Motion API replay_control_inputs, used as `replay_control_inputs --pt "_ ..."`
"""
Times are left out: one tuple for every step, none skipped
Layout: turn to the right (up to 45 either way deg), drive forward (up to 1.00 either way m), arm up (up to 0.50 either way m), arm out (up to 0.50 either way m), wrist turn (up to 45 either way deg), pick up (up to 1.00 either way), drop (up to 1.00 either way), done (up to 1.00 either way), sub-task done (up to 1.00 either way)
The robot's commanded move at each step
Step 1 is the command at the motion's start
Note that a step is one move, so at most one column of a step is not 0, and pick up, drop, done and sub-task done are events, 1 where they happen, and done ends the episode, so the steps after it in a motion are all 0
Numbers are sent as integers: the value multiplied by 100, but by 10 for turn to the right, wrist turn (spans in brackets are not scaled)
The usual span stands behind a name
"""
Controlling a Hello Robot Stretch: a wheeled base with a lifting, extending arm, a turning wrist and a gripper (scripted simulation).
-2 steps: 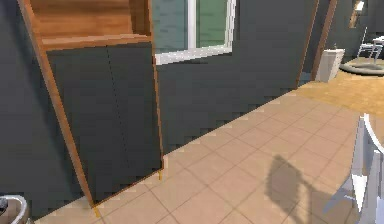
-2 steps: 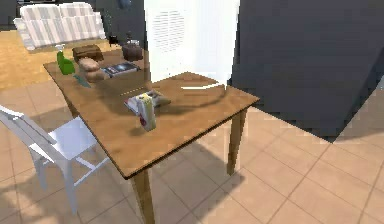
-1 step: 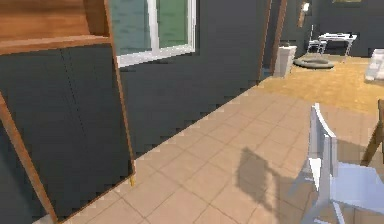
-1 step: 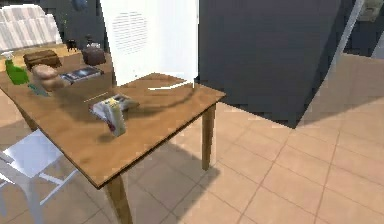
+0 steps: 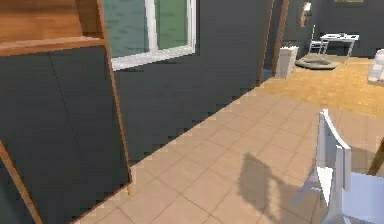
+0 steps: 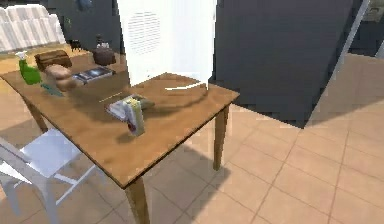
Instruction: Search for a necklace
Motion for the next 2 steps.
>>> replay_control_inputs --pt "90 0 0 0 0 0 0 0 0" --pt "0 100 0 0 0 0 0 0 0"
